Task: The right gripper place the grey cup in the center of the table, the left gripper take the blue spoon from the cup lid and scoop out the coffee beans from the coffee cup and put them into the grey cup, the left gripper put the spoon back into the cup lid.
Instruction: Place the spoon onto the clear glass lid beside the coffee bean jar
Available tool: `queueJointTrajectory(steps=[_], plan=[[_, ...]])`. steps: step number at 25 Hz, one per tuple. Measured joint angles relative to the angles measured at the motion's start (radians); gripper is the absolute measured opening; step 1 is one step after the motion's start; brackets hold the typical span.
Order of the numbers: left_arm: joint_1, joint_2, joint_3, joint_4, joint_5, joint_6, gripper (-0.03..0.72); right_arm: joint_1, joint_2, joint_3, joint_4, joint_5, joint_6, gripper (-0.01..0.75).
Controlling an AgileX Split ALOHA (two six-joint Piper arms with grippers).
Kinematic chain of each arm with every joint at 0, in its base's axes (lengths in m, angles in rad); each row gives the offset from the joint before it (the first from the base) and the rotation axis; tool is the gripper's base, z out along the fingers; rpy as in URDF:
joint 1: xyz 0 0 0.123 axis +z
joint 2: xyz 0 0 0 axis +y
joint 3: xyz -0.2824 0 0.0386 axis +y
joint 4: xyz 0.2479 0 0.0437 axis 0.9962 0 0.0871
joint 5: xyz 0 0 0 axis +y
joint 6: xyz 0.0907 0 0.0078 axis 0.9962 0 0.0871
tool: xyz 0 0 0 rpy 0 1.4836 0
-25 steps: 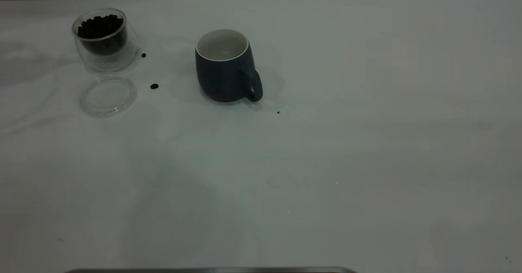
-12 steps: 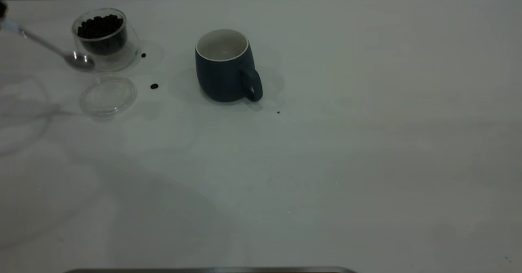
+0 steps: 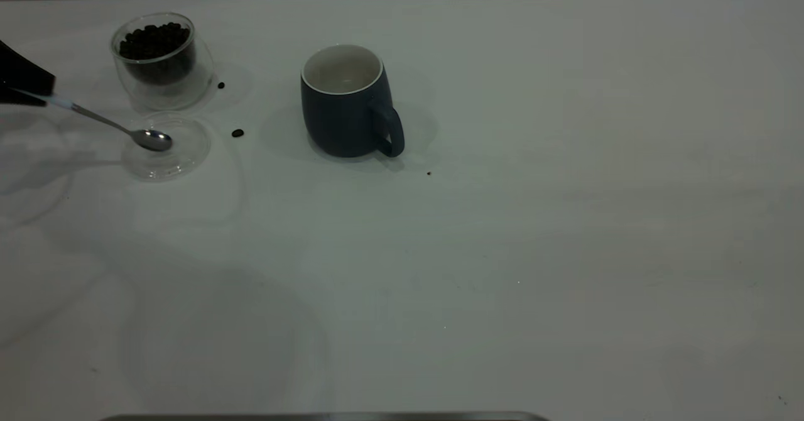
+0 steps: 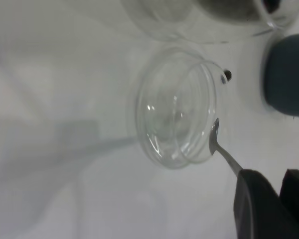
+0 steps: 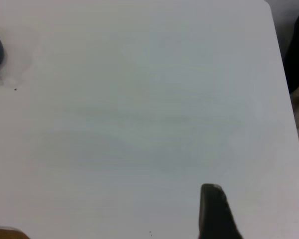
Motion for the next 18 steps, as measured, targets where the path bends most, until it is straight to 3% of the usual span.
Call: queueJointTrajectory(steps=[8,18], plan=[[-0.001,0.075,0.0,-0.164,-0.007,0.109,0.128,0.0,0.0,0.0,0.0,0.0,0.0,0.402],[-0.003,0.116,0.0,-0.18,-0.011,0.119,0.128,0.0,0.0,0.0,0.0,0.0,0.0,0.402]])
